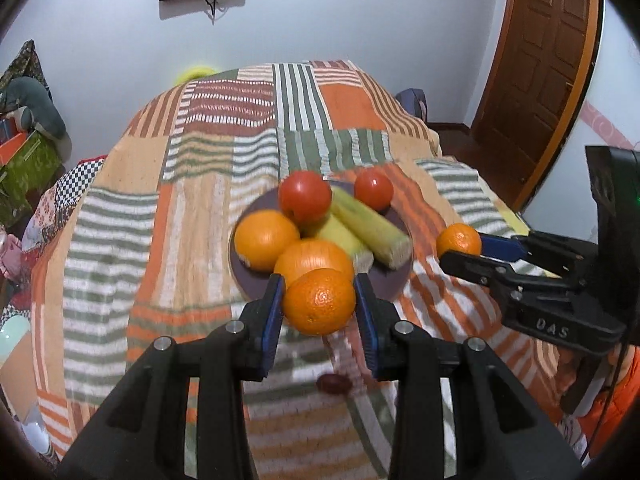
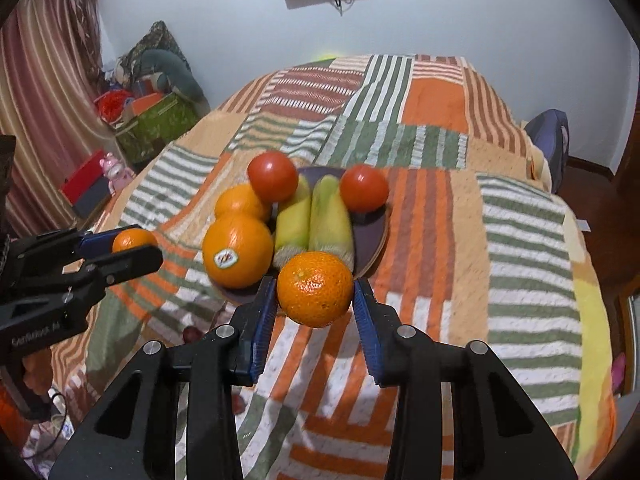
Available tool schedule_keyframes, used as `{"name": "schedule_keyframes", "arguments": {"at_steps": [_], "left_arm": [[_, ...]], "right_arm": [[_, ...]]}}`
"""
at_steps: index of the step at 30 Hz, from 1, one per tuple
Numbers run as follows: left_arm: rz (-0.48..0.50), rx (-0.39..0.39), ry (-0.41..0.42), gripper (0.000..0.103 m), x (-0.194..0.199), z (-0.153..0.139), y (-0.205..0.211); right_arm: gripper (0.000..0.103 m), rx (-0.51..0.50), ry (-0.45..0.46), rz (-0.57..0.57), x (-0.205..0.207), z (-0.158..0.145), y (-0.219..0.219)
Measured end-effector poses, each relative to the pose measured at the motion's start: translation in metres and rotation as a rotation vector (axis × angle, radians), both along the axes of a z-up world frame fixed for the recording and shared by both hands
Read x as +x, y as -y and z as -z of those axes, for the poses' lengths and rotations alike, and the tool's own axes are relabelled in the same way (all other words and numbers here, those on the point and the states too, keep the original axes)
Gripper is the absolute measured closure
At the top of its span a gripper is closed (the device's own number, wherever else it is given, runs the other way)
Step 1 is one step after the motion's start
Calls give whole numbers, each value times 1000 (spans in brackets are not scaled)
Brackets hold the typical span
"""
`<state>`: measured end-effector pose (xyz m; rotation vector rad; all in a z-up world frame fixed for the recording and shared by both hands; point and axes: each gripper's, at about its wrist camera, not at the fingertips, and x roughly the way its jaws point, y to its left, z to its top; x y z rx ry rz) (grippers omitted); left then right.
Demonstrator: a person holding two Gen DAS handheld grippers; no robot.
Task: Organize fruits
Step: 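Set the mandarin on the plate with the left gripper while the right gripper sets its mandarin beside the tomato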
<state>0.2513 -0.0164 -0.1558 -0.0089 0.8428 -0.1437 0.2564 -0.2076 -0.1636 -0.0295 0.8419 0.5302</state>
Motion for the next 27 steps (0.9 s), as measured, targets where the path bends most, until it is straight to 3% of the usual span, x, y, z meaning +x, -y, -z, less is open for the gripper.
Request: {"name": "schedule_keyframes", "arguments": {"at_steps": [11, 27], "left_arm": [[-2, -33, -17, 68, 47, 11, 10], [-8, -23, -46, 68, 81, 34, 19]], "right_arm": [[68, -4, 40, 23, 34, -6, 2], [68, -42, -35, 35, 69, 28, -4]]}}
